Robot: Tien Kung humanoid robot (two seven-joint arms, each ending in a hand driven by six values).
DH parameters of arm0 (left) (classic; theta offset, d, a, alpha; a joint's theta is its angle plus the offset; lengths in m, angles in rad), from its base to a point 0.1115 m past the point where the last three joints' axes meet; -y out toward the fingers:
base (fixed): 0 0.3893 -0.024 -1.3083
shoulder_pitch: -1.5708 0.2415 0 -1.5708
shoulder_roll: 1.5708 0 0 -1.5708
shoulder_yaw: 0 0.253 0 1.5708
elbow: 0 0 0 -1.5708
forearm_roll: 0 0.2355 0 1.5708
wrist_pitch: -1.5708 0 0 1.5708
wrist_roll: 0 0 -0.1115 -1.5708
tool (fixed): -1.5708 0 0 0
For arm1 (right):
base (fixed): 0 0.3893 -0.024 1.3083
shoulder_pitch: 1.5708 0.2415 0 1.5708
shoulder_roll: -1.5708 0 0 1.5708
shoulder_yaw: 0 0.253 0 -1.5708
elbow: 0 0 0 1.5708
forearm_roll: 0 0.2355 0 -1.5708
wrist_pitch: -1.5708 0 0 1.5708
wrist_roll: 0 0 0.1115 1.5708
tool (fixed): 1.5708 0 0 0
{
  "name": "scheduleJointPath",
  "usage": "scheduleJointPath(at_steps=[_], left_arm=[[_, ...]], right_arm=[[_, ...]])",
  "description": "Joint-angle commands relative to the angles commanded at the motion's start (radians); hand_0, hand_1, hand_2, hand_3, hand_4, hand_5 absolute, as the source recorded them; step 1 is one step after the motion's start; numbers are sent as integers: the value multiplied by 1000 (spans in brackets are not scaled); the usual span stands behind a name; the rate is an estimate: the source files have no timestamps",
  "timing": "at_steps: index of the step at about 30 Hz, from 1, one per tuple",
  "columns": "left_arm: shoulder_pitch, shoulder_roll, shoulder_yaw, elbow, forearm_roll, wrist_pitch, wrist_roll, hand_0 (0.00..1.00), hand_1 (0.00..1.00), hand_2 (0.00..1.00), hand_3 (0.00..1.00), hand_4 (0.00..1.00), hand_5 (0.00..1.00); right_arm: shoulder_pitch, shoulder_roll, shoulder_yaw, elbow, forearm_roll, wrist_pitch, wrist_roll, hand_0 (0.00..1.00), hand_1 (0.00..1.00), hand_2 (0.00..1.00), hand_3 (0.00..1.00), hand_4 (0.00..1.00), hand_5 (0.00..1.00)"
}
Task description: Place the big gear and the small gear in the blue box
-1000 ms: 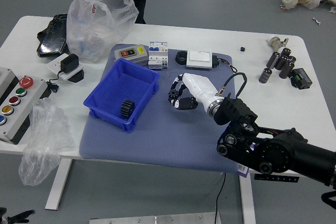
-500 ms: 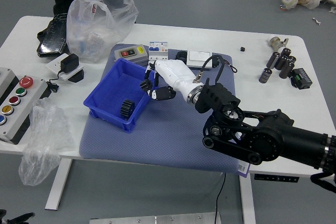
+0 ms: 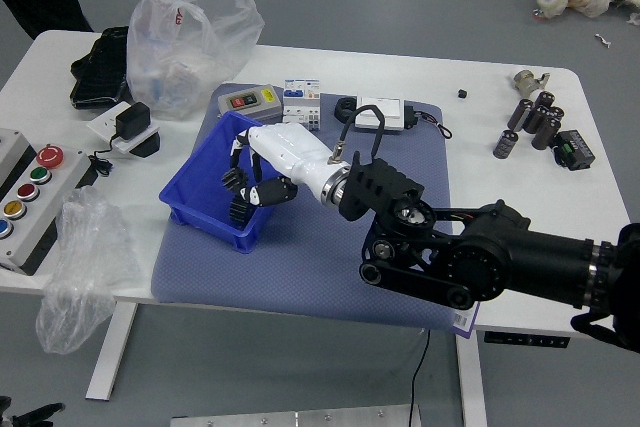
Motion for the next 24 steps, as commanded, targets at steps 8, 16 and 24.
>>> scheduleJointPath(at_steps=[8,16,24], left_arm=[[0,0,-11,-3,11,-1,9,630,471,527,705,741,527],[-1,0,-14,-3,15,-1,10,629,471,528,705,741,529],[0,-1,-10,-2,12,-1,7,630,471,526,704,740,526]], right_arm=[[-4,0,5,-6,-4,33,-26,856,902,952,934,682,180],[-12,-4,18,-7,-9,25,-25,877,928,992,998,696,187],[-48,-30,105,13,-32,-10,-1,874,929,988,998,676,174]])
